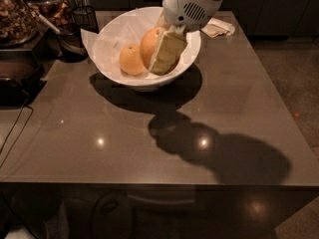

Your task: Pick orange from white bowl

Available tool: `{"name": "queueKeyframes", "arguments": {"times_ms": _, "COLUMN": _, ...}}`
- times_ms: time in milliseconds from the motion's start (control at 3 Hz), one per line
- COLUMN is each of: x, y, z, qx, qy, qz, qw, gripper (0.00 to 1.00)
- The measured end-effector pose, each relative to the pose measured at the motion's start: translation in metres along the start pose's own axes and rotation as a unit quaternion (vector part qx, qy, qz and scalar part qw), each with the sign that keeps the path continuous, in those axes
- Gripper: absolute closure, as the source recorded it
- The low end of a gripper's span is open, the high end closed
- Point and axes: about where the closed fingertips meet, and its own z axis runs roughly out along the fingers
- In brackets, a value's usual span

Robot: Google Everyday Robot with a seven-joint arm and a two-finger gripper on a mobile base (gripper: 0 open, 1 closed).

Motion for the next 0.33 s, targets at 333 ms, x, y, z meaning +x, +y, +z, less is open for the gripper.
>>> {"name": "queueKeyframes", "arguments": {"times_ms": 333, "x": 0.007, "y": 0.0261, "z": -0.0129, "qx": 0.006, "qy": -0.019, "qz": 0.0, "qw": 0.9998, "gripper": 1.0}}
